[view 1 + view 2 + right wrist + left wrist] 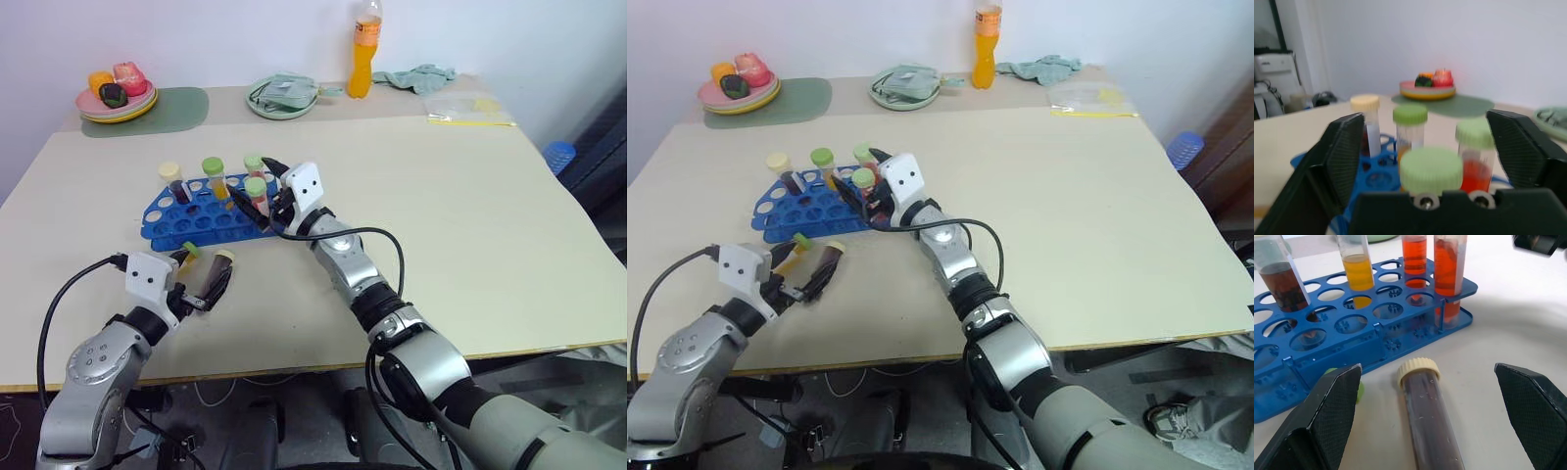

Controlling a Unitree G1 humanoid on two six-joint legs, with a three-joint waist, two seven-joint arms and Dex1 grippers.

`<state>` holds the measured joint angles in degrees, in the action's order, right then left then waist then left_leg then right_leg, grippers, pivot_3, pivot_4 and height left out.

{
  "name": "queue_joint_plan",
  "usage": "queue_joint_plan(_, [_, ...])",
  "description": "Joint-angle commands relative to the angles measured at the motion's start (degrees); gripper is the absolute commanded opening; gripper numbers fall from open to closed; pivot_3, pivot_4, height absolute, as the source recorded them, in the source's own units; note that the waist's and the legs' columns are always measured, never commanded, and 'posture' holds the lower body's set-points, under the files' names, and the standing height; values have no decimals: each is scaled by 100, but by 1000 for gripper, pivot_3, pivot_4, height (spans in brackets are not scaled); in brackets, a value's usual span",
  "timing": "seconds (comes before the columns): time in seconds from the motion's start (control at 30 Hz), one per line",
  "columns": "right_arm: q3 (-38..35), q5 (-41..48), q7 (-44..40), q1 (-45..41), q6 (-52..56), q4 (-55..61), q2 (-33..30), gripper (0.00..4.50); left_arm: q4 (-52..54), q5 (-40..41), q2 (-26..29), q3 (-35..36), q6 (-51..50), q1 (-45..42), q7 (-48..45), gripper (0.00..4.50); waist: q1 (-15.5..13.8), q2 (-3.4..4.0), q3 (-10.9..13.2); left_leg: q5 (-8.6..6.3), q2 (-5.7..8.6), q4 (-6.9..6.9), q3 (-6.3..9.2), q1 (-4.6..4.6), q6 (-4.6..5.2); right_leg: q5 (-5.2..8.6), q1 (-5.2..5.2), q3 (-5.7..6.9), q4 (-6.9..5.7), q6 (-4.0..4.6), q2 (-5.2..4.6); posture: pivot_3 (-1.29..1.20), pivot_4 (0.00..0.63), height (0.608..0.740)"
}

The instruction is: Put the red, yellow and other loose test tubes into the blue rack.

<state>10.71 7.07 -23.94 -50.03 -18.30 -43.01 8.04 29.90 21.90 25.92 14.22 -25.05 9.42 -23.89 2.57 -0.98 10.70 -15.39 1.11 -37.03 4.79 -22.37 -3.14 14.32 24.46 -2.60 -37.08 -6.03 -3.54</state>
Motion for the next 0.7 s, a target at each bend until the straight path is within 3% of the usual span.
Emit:
queue_joint_plan(0.03, [31,49,-158,451,42,793,106,4460,308,28,67,120,-130,-27,108,4500,-1,-1,0,0,0,0,0,0,0,0,0,0,0,0,-1,0,150,740])
queue_joint_plan(0.23, [82,522,-1238,1211,1986,3195,-1208,4460,1014,285,1075,216,-2752,-717,579,4500,-24,2,4,0,3,-8,8,-5,0,0,-2,4,-4,-2,-1,0,150,740])
queue_joint_plan(0.4, [303,728,-2414,1567,3042,4431,-2562,4460,881,982,1837,85,-6315,-2506,561,4500,8,0,6,0,4,-6,11,7,1,3,-15,7,-5,-5,6,0,150,740])
queue_joint_plan(0.53, [360,850,-2914,1695,3207,4810,-2957,4460,263,1993,2770,-734,-6745,-3442,490,4500,119,-2,14,0,-6,0,7,12,1,4,-12,-3,-6,-5,19,0,150,740])
queue_joint_plan(0.7, [497,783,-3147,1809,3135,4947,-2996,4460,-803,2835,2826,-1567,-6745,-4367,1703,4500,113,-9,19,0,-5,-1,9,8,0,5,-11,-1,-3,-4,12,0,150,740])
